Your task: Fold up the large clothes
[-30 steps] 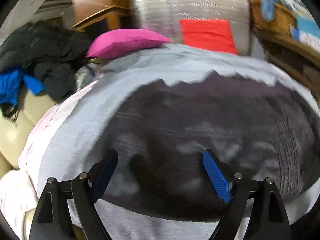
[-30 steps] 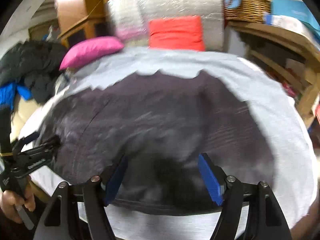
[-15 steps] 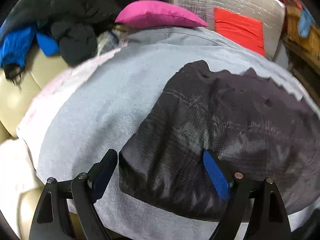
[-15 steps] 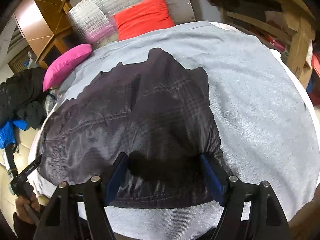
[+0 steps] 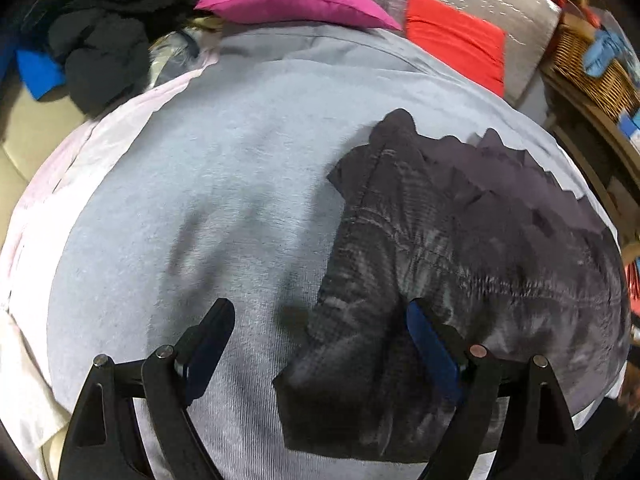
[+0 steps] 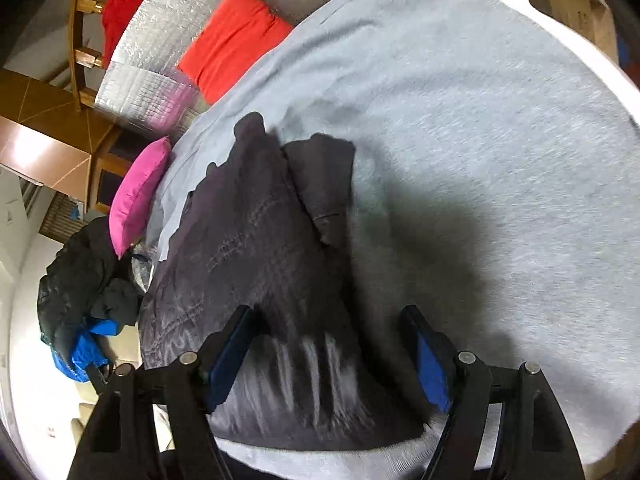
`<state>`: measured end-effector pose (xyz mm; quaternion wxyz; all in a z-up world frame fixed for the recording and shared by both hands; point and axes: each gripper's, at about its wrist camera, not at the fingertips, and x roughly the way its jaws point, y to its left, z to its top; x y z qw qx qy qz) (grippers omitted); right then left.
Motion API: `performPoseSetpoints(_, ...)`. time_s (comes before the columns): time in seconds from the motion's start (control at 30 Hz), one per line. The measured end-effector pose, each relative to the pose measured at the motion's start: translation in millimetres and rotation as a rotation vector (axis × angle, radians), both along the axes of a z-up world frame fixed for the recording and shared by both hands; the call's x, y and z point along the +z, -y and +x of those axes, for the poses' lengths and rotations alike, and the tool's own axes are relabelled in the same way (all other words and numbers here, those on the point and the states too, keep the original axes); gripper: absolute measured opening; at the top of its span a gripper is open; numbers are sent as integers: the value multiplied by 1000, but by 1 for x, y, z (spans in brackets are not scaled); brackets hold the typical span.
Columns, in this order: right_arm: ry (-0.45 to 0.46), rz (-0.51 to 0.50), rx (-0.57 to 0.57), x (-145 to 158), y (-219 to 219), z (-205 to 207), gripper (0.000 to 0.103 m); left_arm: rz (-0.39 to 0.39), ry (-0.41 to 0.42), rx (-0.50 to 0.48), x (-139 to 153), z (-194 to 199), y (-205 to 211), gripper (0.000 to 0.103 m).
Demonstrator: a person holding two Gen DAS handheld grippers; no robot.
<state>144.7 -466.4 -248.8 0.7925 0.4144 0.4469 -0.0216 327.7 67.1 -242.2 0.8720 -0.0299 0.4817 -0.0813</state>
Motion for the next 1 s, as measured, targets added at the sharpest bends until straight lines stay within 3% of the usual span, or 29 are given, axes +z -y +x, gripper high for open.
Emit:
performPoseSetpoints(0.03,10,-16,-1,-1,-2,4,79,-7,5,-9,0,0,-1,88)
performPoseSetpoints(0.07,15,-27,2,1,-4,6,77,-21,6,-15,1,2,-3,78)
performPoseSetpoints(0.1,21,-36,8,2,-9,9,68,-55,12,-29,2,1,-4,66)
performPoseSetpoints(0.13,32,-37,24,6,-14,13,57,-103,20,-53,5,0,-5,40)
performPoseSetpoints(0.17,37,-44,43,11,-20,17,45,-113,31,-64,8,0,-4,37)
performPoseSetpoints(0.23,46,-114,42,22,-26,20,44,-28,75,-65,12,-3,3,38)
performPoseSetpoints(0.33,29,-129,11,14,-27,18,40,17,52,-63,5,-3,10,41)
performPoseSetpoints(0.43,16,-136,-9,0,-28,17,39,101,67,-33,5,-3,13,61)
performPoseSetpoints(0.53,10,-142,-11,9,-29,14,41,122,83,-8,10,-12,11,70)
performPoseSetpoints(0.57,3,-153,-11,15,-29,12,47,129,89,1,12,-14,9,76)
performPoseSetpoints(0.6,4,-158,-5,20,-28,9,56,150,106,18,16,-19,8,77)
performPoseSetpoints(0.7,48,-204,-26,44,-27,1,70,202,183,23,27,-29,12,78)
performPoseSetpoints(0.83,114,-278,-53,69,-26,0,73,246,261,4,37,-39,23,78)
performPoseSetpoints(1.0,132,-359,-20,83,-40,26,73,288,287,-29,40,-41,41,78)
